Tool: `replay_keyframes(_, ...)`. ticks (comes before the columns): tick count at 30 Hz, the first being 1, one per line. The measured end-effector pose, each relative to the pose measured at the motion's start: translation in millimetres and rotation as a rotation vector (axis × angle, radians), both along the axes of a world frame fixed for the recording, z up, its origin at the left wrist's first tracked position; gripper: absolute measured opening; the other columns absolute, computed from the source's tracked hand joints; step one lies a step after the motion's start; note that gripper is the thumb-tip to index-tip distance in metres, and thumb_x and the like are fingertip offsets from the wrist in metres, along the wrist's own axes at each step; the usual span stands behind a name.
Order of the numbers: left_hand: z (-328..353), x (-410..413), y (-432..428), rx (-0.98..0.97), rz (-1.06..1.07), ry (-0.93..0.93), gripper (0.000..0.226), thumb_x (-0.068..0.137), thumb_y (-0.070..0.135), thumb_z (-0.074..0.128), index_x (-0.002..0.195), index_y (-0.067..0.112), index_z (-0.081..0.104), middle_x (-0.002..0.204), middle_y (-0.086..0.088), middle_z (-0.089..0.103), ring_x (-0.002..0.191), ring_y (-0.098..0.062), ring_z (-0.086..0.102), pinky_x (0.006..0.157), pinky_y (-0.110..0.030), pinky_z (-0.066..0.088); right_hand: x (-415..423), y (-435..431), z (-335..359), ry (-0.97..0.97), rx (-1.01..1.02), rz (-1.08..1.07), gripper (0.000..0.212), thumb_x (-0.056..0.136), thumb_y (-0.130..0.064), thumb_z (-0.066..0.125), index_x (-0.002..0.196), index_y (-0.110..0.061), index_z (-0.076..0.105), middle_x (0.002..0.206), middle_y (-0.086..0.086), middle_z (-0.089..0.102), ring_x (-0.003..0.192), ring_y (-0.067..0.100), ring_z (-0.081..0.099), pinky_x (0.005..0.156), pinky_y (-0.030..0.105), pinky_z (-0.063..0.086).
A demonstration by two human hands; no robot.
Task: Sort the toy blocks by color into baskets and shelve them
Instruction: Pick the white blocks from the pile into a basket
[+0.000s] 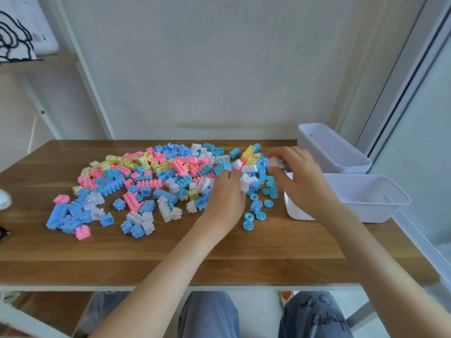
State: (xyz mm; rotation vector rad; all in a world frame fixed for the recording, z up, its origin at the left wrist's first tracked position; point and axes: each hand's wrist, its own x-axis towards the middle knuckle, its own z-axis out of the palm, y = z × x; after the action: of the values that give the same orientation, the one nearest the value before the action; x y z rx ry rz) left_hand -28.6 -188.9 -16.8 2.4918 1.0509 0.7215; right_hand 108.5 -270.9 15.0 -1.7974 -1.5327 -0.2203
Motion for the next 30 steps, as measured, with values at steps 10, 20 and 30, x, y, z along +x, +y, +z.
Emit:
replay_keyframes(10, 20.6, 103.6, -42.3, -0.022, -0.218, -0.055, 0.027, 0.095, 0.015, 0.053, 0.121, 0.008, 0.055, 0.115, -0.006, 0.056, 0.109, -0.020, 0.049, 0.082, -0.024, 0.037, 70.1, -46.5, -17.9, 0.098, -0.269, -0.335, 0.028, 0.092, -0.020, 0.057, 0.117, -0.008, 0.058, 0.115, 0.011, 0.055, 0.105, 0.029, 0.054, 0.078, 0.026, 0.034)
replay_keyframes(20, -4.8, 45.5, -39.7, 0.088, -0.130, -0.083, 0.034, 0.091, 0.017, 0.053, 0.124, 0.008, 0.053, 0.124, -0.009, 0.055, 0.117, -0.027, 0.047, 0.093, -0.034, 0.037, 9.7, -14.6, -24.5, -0.036, 0.034, -0.094, 0.014, 0.088, -0.003, 0.057, 0.099, -0.003, 0.066, 0.104, 0.012, 0.059, 0.098, 0.028, 0.053, 0.083, 0.026, 0.039)
replay_keyframes(30, -46.4, -80.7, -8.3, 0.095, 0.471, 0.272, 0.078, 0.093, 0.037, 0.045, 0.151, 0.015, -0.003, 0.158, -0.009, -0.009, 0.145, -0.029, 0.001, 0.115, -0.046, 0.008, -33.3, 63.0, -64.2, -0.107, -0.501, 0.016, 0.050, 0.095, -0.020, 0.049, 0.141, -0.012, 0.032, 0.142, 0.010, 0.037, 0.128, 0.030, 0.039, 0.100, 0.039, 0.040)
